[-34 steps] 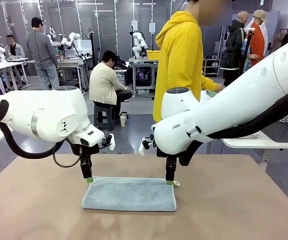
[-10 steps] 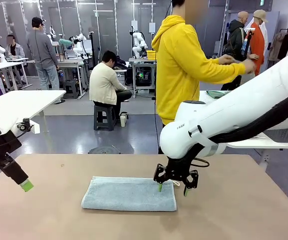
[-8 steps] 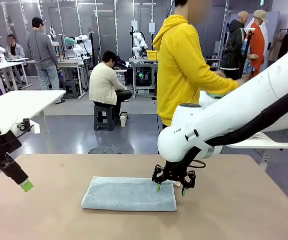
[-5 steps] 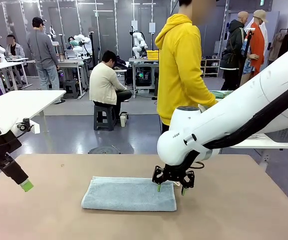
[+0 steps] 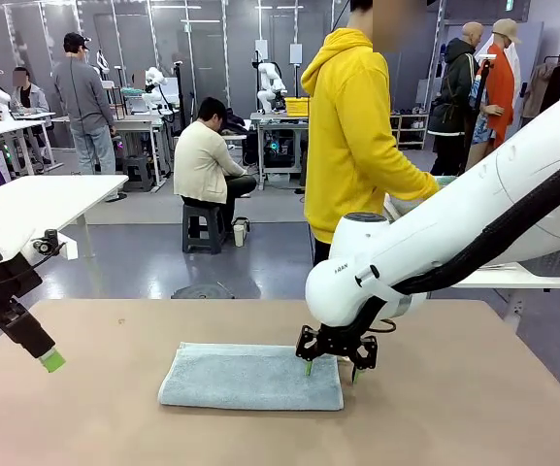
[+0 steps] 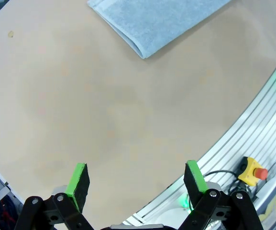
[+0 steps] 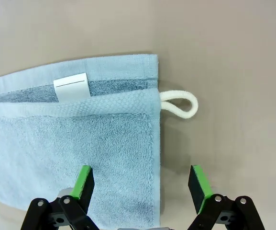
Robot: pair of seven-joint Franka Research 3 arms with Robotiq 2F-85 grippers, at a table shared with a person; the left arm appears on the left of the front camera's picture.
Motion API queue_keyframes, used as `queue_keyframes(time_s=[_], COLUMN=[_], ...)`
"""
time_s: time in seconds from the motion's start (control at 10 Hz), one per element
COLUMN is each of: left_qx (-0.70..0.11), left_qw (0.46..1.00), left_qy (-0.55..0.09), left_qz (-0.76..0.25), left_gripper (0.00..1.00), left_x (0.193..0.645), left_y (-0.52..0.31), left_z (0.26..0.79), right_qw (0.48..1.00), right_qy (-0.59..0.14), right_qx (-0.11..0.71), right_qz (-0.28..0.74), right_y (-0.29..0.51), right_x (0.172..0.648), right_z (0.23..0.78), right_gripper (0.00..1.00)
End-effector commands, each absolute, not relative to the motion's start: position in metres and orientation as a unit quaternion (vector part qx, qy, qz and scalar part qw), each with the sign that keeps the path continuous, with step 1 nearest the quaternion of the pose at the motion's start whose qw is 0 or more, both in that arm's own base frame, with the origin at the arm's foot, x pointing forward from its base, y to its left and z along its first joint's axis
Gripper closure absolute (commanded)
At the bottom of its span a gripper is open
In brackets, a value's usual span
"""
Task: Fold the towels and place them in the basket.
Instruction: When a person lays out a Towel with hook on the table, fold it in half twice.
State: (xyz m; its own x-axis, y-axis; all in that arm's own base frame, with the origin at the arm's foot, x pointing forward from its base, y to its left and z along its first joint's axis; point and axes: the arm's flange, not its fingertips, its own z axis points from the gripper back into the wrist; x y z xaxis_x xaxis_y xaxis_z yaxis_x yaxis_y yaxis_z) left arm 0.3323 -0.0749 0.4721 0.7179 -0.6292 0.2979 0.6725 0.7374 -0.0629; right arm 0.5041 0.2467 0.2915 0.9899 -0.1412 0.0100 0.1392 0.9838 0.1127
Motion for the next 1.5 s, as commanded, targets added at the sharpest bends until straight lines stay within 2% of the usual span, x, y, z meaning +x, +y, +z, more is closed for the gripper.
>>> queue_keyframes(time_s=[0.0,0.1,0.2,0.3,0.4,0.5,0.6,1.4], left_qx=[-0.080,-0.080,-0.080,-0.080,-0.080,-0.080,-0.080,-0.080], left_qw=[0.923,0.923,0.923,0.923,0.923,0.923,0.923,0.923], left_qy=[-0.133,-0.133,-0.133,-0.133,-0.133,-0.133,-0.133,-0.133], left_qz=[-0.352,-0.352,-0.352,-0.352,-0.352,-0.352,-0.352,-0.352], left_gripper=[0.00,0.00,0.00,0.00,0.00,0.00,0.00,0.00], left_x=[0.334,0.334,0.334,0.334,0.334,0.334,0.334,0.334], left_y=[-0.075,-0.075,-0.075,-0.075,-0.075,-0.075,-0.075,-0.075], left_z=[0.471,0.471,0.471,0.471,0.471,0.471,0.471,0.471], right_qw=[0.994,0.994,0.994,0.994,0.994,0.994,0.995,0.994], right_qy=[-0.020,-0.021,-0.024,-0.022,-0.021,-0.020,-0.017,-0.026], right_qx=[0.058,0.056,0.056,0.055,0.056,0.055,0.054,0.054], right_qz=[-0.092,-0.091,-0.090,-0.089,-0.089,-0.088,-0.088,-0.090], right_y=[0.253,0.254,0.255,0.254,0.254,0.255,0.256,0.249], right_x=[0.504,0.504,0.503,0.503,0.504,0.504,0.504,0.504], right_z=[0.284,0.283,0.284,0.285,0.284,0.285,0.284,0.296], right_gripper=[0.00,0.24,0.40,0.71,0.92,0.68,1.00,1.00])
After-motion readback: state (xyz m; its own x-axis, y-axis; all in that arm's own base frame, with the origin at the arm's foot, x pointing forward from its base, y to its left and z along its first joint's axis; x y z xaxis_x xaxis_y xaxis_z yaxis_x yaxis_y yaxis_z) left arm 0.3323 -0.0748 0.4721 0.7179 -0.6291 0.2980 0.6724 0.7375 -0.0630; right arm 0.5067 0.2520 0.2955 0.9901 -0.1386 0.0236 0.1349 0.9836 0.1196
